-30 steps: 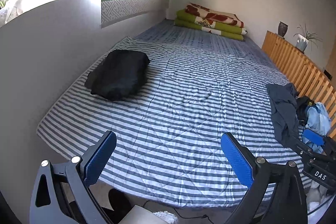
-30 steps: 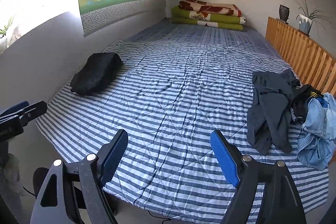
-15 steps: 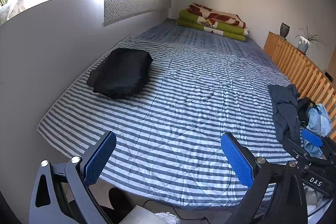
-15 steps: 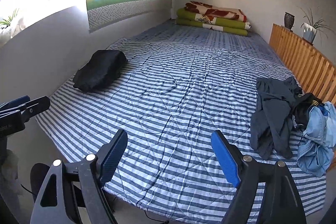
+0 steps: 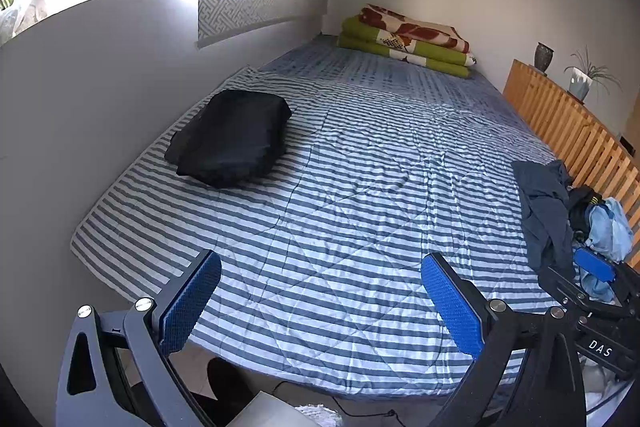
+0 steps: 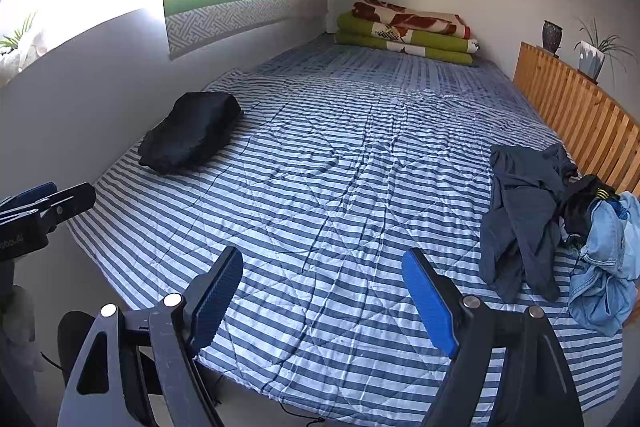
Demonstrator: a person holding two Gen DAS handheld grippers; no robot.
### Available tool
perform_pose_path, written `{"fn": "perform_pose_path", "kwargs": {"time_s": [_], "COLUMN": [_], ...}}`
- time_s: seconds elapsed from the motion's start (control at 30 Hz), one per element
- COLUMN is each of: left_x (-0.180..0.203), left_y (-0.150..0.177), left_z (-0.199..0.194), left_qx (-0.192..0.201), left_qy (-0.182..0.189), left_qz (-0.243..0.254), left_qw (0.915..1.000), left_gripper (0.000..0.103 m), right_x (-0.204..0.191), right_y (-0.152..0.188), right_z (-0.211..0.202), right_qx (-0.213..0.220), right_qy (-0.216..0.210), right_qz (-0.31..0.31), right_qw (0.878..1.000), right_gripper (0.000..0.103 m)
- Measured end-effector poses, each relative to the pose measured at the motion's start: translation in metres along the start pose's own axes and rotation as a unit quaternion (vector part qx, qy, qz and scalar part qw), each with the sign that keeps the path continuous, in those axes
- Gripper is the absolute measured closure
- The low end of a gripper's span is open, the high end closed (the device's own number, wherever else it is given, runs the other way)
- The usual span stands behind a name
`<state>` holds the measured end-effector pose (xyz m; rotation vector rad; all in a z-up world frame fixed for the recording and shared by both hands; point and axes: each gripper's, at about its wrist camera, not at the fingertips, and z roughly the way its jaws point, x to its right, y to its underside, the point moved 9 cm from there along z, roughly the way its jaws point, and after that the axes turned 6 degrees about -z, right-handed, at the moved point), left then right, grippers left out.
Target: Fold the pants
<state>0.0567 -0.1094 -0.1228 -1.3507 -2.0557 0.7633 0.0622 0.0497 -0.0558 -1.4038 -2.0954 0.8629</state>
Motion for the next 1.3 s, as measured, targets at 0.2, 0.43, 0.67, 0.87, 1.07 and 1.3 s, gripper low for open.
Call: {"fn": "perform_pose_path", "kwargs": {"time_s": [0.2,0.43,0.67,0.87,1.07,1.3], "left_x": [0.001,0.003,0.004,0.002,0.0,0.001], "left_y": [0.0,0.0,-0.002,-0.002,-0.003,-0.002], "left_z": [0.003,0.008,0.014,0.017,0.02,0.028], "left_qx": [0.0,-0.003,-0.006,-0.007,-0.006,-0.007], "left_qy": [-0.001,0.0,-0.002,-0.002,-0.003,-0.004], "left_qz": [0.002,0.004,0.004,0.004,0.003,0.005], "left_qw": [1.0,1.0,1.0,1.0,1.0,1.0], "left_gripper": [0.001,0.001,0.001,0.001,0.001,0.001], "right_x": [0.002,0.005,0.007,0.007,0.007,0.008], "right_y": [0.001,0.003,0.003,0.004,0.004,0.005], "right_z": [0.003,0.006,0.01,0.013,0.015,0.023], "right_qx": [-0.004,-0.007,-0.01,-0.013,-0.014,-0.02], "right_qy": [0.0,0.002,0.002,0.001,0.001,0.001], "right_qz": [0.002,0.006,0.009,0.009,0.008,0.01], "right_qw": [1.0,1.0,1.0,1.0,1.0,1.0], "right_gripper": [0.025,0.025,0.024,0.024,0.024,0.024]}}
